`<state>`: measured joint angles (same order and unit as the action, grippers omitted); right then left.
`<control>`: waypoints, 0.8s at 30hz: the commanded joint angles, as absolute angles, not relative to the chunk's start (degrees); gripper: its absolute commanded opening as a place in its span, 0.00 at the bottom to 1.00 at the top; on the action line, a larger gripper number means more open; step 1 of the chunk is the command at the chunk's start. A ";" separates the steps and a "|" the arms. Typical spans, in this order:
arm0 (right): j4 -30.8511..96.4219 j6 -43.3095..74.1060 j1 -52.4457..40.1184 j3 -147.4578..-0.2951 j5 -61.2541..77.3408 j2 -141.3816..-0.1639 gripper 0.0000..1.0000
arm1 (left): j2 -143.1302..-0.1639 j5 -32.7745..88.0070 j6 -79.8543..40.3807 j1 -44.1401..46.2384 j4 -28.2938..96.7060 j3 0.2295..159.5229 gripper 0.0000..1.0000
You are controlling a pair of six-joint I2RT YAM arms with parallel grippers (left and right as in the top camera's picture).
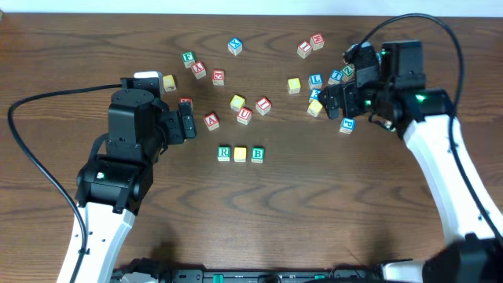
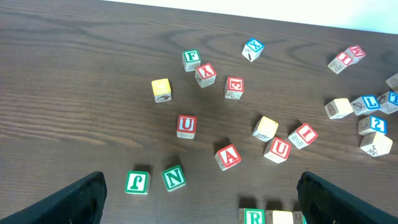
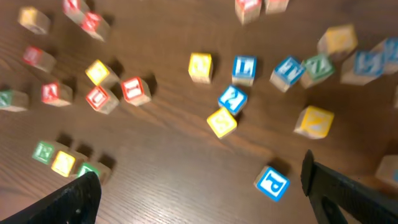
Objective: Spell out ROBOT
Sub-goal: 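Move the right gripper over a yellow O block near the blue L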
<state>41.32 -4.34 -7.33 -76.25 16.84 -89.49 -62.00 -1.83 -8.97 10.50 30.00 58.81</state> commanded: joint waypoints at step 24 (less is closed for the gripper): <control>55.29 11.14 -18.37 -115.13 -2.85 -119.39 0.99 | -61.73 -2.11 -8.80 10.31 30.00 58.98 0.96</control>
